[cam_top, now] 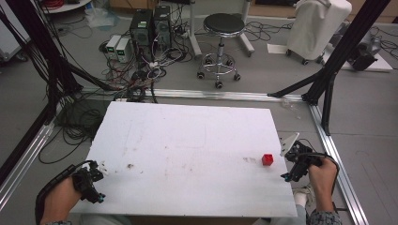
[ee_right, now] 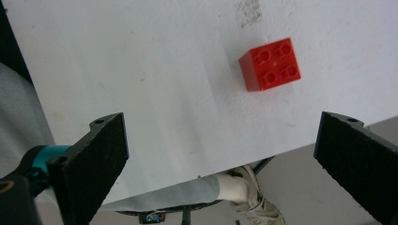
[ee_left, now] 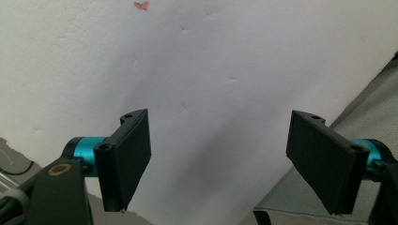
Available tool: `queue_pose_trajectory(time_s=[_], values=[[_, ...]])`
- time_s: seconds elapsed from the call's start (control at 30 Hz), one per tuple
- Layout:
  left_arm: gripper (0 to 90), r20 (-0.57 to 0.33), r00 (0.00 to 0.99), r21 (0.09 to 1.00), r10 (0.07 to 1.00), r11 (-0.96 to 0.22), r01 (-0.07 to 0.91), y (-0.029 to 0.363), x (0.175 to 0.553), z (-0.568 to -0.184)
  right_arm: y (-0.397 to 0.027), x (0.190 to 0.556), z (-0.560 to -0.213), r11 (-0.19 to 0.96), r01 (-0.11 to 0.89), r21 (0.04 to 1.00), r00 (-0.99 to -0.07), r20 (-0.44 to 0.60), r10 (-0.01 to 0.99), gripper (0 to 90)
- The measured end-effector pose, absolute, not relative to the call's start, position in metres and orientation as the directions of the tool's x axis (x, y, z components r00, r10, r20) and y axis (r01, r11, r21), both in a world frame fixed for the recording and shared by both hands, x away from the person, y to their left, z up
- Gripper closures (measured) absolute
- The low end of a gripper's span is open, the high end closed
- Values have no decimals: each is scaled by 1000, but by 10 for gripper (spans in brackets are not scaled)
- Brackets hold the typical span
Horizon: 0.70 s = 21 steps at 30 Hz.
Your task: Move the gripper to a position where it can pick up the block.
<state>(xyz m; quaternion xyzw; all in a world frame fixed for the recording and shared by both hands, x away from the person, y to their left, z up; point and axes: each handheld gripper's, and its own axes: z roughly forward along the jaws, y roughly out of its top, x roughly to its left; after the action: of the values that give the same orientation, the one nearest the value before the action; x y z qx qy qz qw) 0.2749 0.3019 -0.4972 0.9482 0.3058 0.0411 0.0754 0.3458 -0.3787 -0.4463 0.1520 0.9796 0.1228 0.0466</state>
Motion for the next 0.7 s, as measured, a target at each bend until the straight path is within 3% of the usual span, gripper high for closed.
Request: queue_pose_trajectory(time_s=[0.33, 0.7], values=[[226, 38, 812, 165, 583, -805, 570, 301, 276, -498, -375, 370, -437, 956, 180, 233, -977, -71, 201, 26], [226, 40, 808, 164, 587, -802, 575, 303, 276, -499, -357, 395, -453, 984, 79, 161, -993, -73, 91, 26]])
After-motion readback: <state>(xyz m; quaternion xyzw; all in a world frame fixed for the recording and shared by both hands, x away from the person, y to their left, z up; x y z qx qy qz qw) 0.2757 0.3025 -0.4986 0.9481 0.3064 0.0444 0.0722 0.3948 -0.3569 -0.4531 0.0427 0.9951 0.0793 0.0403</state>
